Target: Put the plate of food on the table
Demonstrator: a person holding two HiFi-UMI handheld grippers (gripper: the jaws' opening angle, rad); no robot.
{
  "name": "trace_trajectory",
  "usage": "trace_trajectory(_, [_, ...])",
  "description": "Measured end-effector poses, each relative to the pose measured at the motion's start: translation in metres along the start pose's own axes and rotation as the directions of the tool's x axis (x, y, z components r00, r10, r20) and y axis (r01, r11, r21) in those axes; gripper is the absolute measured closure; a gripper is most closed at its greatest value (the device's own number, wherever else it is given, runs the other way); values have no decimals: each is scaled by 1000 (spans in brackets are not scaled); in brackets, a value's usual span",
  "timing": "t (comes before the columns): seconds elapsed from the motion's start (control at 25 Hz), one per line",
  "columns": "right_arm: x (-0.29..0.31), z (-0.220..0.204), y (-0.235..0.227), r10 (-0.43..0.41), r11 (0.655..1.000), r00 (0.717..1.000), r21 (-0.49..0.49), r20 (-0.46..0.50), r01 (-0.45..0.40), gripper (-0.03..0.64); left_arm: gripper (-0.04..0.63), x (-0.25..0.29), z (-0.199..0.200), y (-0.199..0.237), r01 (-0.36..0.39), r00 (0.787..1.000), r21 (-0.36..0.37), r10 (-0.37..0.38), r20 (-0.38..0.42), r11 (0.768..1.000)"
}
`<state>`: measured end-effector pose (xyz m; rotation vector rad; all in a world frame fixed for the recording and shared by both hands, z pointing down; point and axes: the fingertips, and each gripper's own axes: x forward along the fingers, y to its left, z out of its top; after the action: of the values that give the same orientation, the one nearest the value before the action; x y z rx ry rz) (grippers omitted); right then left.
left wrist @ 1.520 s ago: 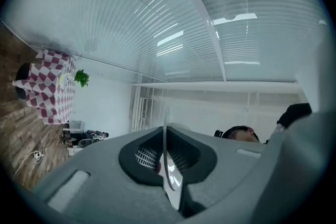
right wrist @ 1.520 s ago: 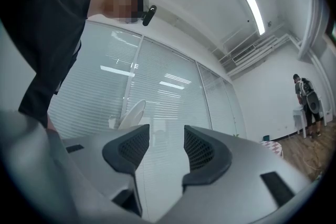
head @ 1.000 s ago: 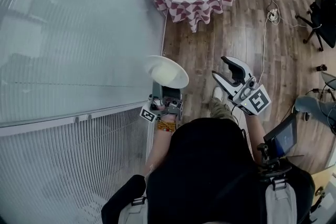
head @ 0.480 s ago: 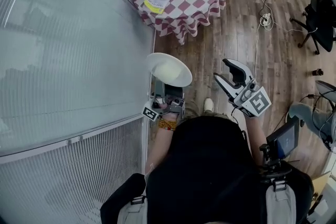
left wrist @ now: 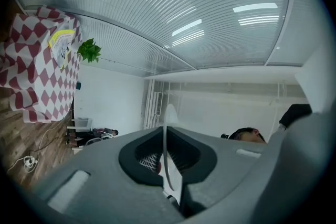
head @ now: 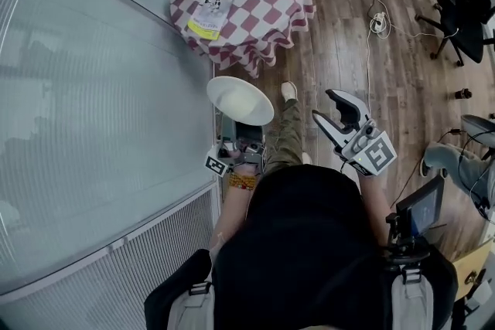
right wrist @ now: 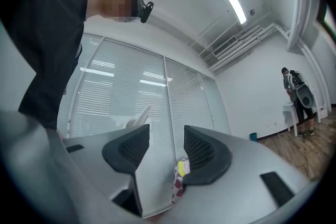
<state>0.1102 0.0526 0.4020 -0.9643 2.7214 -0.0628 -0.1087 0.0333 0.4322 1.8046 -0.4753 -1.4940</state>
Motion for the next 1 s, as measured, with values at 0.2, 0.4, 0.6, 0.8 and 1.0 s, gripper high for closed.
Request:
trace_trajectory(0.2, [25, 1, -68, -76, 997, 997, -21, -15, 76, 417, 578, 64, 12, 74, 14, 999, -42, -15, -29, 999])
trace_trajectory(0.4, [72, 5, -131, -96, 994, 994, -47, -47, 94, 417, 578, 139, 33, 142, 34, 998, -68, -38, -55, 997])
trace_trajectory(0.6, [123, 3, -191, -116, 993, 991, -11, -73, 116, 417, 579, 212, 65, 202, 36, 998, -73, -39, -43, 997])
trace_trajectory(0.8, [159, -10, -235, -125, 992, 985, 15, -120, 127, 417, 579, 280, 98, 261, 31, 999, -51, -32, -34, 998])
trace_trajectory(1.0, [178, -19, -272, -157, 987, 974, 16, -162, 161, 417, 578, 334, 127, 331, -36, 999, -22, 37, 7, 999])
